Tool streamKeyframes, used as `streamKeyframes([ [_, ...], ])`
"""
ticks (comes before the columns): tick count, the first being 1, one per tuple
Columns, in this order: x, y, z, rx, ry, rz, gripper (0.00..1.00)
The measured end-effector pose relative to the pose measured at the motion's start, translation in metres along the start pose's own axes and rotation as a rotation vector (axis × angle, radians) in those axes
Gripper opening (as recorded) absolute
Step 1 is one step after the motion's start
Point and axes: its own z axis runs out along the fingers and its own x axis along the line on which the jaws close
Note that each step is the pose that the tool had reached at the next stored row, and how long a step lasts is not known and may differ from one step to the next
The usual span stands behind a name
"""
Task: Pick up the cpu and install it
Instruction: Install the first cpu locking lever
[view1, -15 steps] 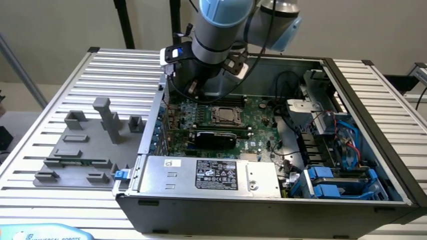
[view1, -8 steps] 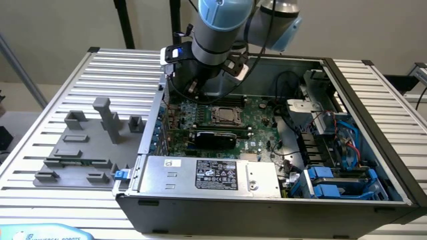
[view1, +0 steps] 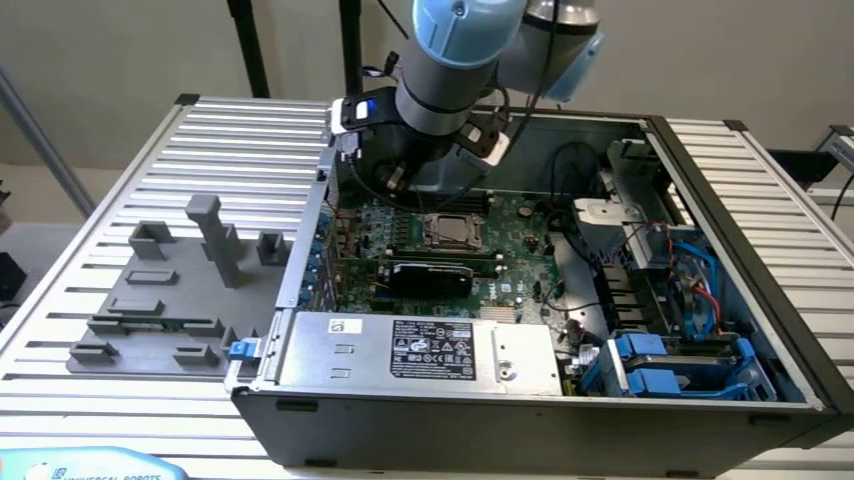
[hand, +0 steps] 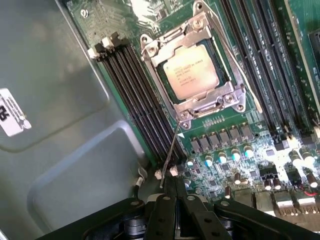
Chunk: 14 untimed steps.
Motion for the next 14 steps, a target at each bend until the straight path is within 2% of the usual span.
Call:
streamKeyframes([
  [6,0.003,0.0136,-0.0037,0.0033,0.0061,-0.001,0.11],
  [9,0.002,0.0144,-0.0042,0.0045,0.0088,-0.001,0.11],
  [14,0.002,0.0145,-0.0043,0.0047,0.009,-0.001,0.11],
])
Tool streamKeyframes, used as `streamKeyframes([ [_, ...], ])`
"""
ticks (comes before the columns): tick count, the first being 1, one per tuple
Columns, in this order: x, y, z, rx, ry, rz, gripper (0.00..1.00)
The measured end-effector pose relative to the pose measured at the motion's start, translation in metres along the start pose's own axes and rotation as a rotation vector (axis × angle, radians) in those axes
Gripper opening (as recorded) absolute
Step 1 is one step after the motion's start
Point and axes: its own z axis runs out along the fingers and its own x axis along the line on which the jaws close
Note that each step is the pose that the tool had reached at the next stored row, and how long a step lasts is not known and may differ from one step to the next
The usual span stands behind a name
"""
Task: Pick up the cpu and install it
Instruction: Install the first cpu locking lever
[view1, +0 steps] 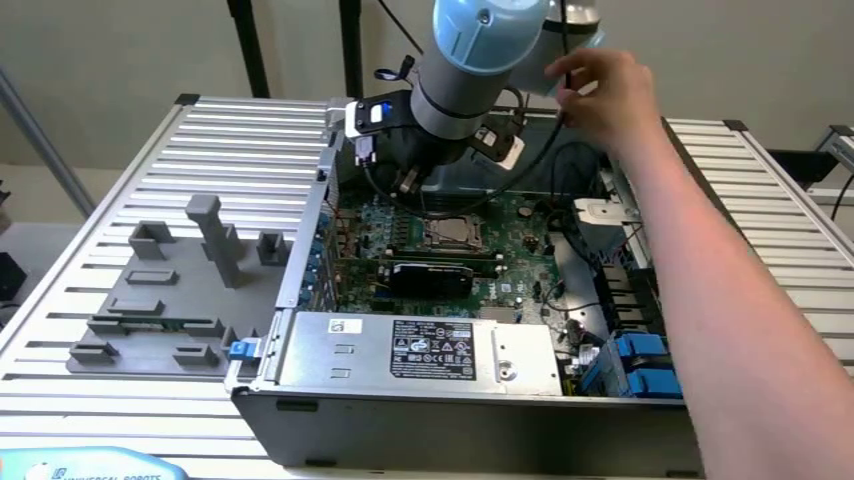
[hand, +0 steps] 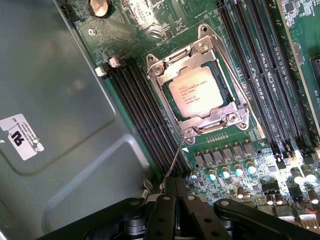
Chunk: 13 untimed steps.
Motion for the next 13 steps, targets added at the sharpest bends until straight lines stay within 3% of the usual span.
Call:
streamKeyframes([
  [10,0.0,0.0,-0.0001,0.0,-0.0001,0.0,0.11],
  [13,-0.0016,0.0007,-0.002,0.0031,0.0055,-0.001,0.11],
])
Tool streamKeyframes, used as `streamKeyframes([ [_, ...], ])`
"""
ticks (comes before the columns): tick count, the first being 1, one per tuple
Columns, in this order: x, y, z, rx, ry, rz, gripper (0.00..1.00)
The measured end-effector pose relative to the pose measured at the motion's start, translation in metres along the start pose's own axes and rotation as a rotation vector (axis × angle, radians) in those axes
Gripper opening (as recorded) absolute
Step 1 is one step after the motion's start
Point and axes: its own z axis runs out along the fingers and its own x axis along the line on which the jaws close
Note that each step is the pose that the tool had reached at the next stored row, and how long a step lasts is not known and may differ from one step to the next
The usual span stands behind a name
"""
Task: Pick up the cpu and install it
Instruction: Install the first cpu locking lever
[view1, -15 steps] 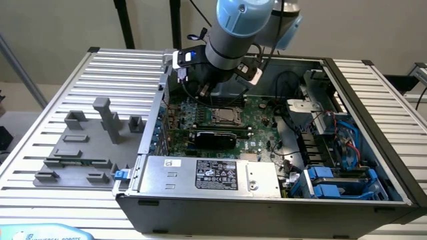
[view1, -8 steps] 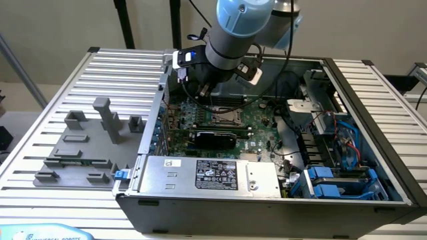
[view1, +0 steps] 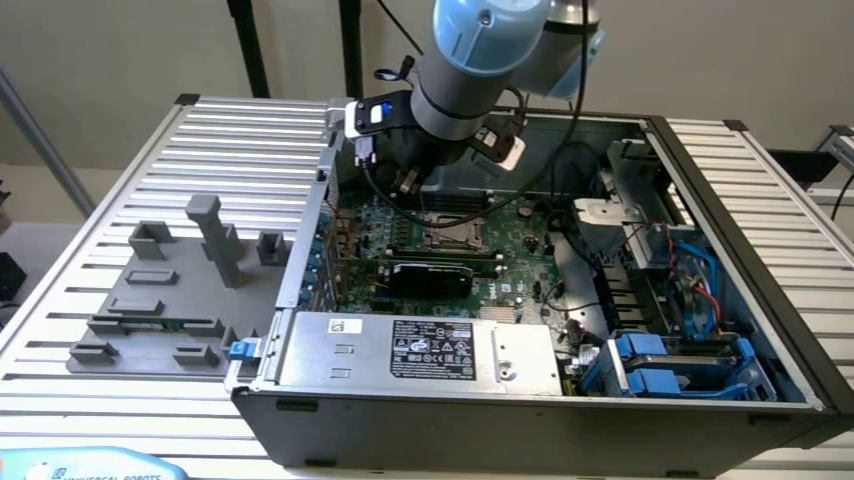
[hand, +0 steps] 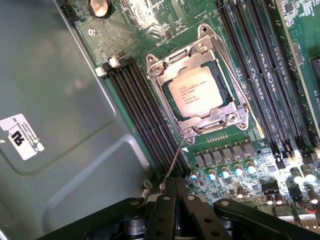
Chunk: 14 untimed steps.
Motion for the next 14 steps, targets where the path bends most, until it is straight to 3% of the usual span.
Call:
streamKeyframes([
  [2,-0.002,0.0003,-0.0034,0.0036,0.007,-0.001,0.11],
  [4,-0.003,0.0009,-0.0055,0.0047,0.0088,-0.001,0.11],
  [10,-0.012,-0.0112,-0.0039,0.0064,0.0075,-0.006,0.11],
  [14,-0.015,-0.0115,0.0011,0.0086,0.0051,-0.012,0.11],
])
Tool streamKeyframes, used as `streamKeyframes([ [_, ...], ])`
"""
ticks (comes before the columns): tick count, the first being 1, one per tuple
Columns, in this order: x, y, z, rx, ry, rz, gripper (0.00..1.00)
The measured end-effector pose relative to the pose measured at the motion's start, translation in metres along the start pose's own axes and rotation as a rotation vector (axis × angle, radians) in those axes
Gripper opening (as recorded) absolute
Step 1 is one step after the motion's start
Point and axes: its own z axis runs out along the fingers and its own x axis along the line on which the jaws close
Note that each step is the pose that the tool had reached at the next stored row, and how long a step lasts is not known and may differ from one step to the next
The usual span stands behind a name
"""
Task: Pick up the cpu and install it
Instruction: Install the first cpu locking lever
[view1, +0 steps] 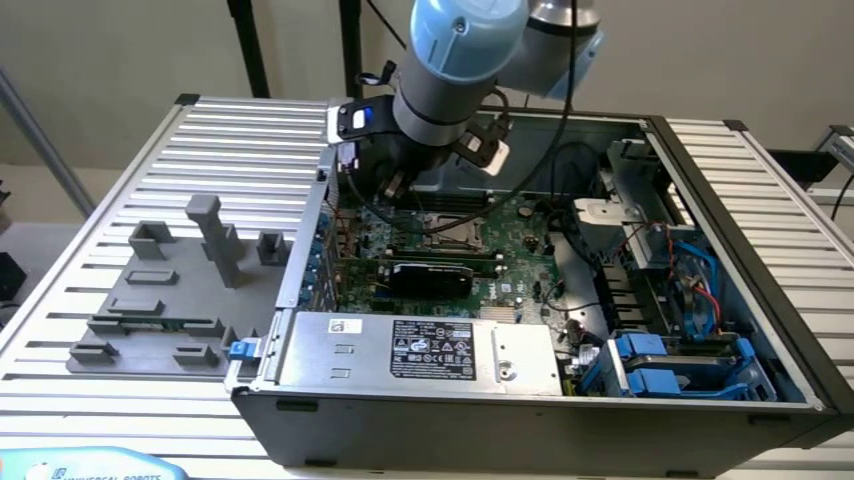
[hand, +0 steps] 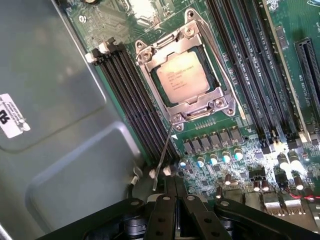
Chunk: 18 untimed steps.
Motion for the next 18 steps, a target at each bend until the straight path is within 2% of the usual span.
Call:
streamKeyframes([
  [7,0.004,0.0003,0.015,0.0029,-0.002,-0.011,0.11],
  [9,0.005,-0.0001,0.0168,0.0062,0.0025,-0.014,0.11],
  [11,0.005,-0.0002,0.0169,0.011,0.0101,-0.016,0.11],
  [14,0.005,0.0,0.0165,0.0126,0.0134,-0.017,0.11],
  [16,0.005,0.0001,0.0165,0.0118,0.014,-0.018,0.11],
  [18,0.004,0.0002,0.0163,0.0069,0.0158,-0.02,0.11],
])
